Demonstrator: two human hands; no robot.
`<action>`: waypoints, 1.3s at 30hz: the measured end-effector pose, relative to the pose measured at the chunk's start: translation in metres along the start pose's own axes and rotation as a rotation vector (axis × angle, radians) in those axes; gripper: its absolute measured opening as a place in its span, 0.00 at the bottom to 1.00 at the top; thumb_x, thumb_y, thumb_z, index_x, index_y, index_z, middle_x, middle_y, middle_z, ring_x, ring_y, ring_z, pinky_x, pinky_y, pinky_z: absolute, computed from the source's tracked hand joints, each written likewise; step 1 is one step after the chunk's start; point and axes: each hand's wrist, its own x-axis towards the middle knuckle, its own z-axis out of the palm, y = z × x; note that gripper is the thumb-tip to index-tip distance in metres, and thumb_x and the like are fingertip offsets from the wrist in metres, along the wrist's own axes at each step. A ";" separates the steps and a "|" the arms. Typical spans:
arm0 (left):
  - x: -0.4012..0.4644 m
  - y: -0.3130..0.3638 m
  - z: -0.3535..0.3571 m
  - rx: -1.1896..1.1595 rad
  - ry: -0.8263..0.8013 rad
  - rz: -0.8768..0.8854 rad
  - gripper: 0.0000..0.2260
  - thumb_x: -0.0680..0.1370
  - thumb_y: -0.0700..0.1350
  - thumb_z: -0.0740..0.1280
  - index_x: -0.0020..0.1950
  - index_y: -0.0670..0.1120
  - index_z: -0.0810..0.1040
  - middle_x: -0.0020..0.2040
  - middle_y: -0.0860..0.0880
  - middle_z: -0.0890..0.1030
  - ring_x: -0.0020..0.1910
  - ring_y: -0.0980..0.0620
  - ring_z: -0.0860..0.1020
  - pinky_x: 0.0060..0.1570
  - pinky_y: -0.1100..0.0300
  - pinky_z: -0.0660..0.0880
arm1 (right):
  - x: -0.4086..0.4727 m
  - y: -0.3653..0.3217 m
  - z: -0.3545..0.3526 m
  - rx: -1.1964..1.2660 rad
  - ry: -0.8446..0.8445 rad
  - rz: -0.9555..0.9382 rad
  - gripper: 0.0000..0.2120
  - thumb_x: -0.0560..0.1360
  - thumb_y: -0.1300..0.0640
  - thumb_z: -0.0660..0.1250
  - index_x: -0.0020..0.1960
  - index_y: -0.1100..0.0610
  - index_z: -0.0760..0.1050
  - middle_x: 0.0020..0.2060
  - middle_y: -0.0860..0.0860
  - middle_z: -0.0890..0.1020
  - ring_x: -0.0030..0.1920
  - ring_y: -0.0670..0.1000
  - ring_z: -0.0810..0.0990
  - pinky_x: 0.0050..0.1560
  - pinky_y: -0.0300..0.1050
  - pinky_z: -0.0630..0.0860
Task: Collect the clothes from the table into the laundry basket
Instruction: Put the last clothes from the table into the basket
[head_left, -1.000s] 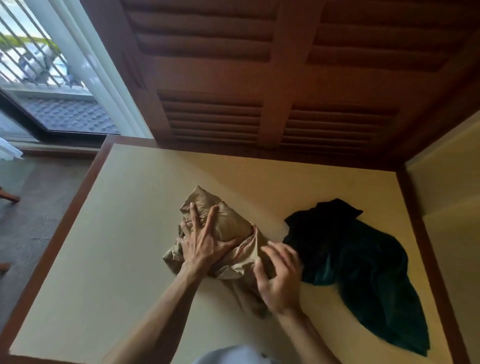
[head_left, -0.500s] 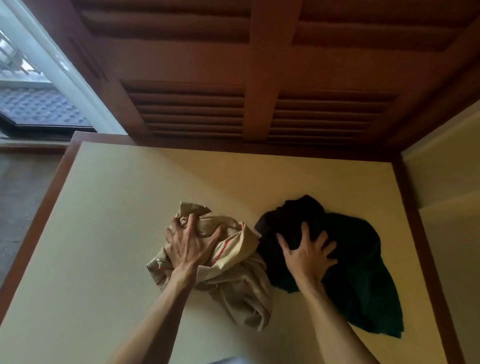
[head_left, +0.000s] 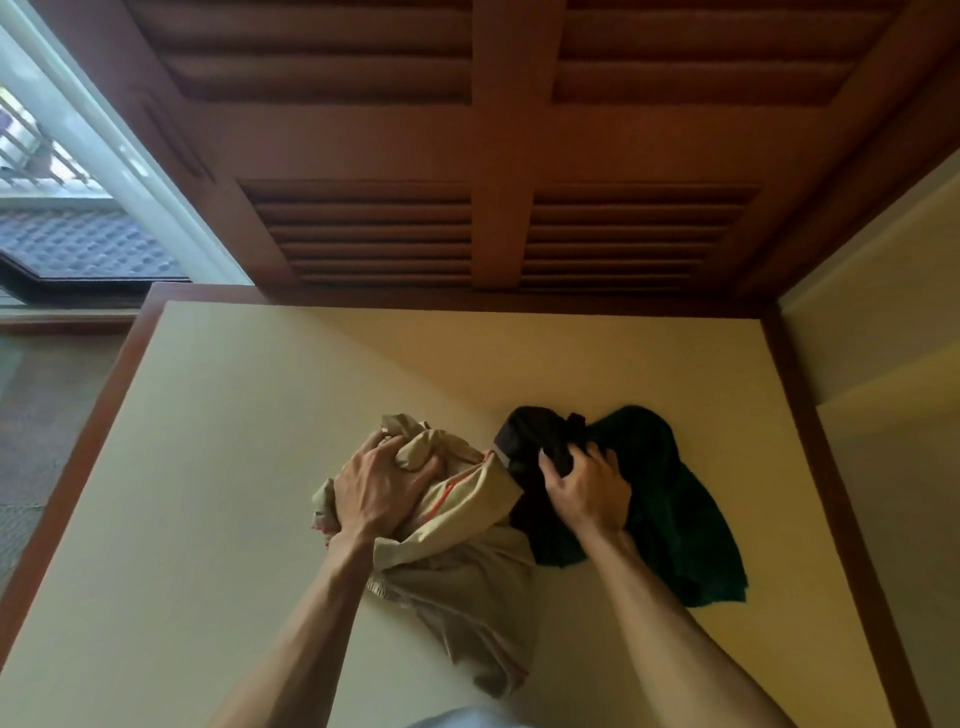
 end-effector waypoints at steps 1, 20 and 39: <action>-0.005 0.005 -0.006 0.013 0.031 0.019 0.22 0.71 0.73 0.64 0.44 0.56 0.83 0.46 0.58 0.79 0.42 0.49 0.80 0.39 0.56 0.72 | -0.006 0.002 -0.008 0.064 0.034 0.017 0.22 0.77 0.35 0.60 0.59 0.47 0.82 0.59 0.49 0.83 0.60 0.57 0.77 0.52 0.49 0.77; -0.143 0.137 -0.072 -0.215 -0.117 0.708 0.17 0.70 0.65 0.66 0.41 0.53 0.85 0.45 0.56 0.81 0.38 0.50 0.78 0.37 0.54 0.74 | -0.240 0.079 -0.140 0.780 0.477 0.467 0.22 0.79 0.38 0.63 0.41 0.55 0.81 0.34 0.52 0.83 0.36 0.53 0.82 0.35 0.52 0.77; -0.423 0.178 -0.054 -0.460 -0.483 1.455 0.11 0.72 0.58 0.74 0.42 0.51 0.84 0.44 0.51 0.82 0.37 0.46 0.80 0.34 0.54 0.78 | -0.627 0.184 -0.084 0.967 1.042 1.133 0.23 0.73 0.30 0.64 0.50 0.49 0.80 0.45 0.51 0.86 0.47 0.52 0.84 0.54 0.60 0.80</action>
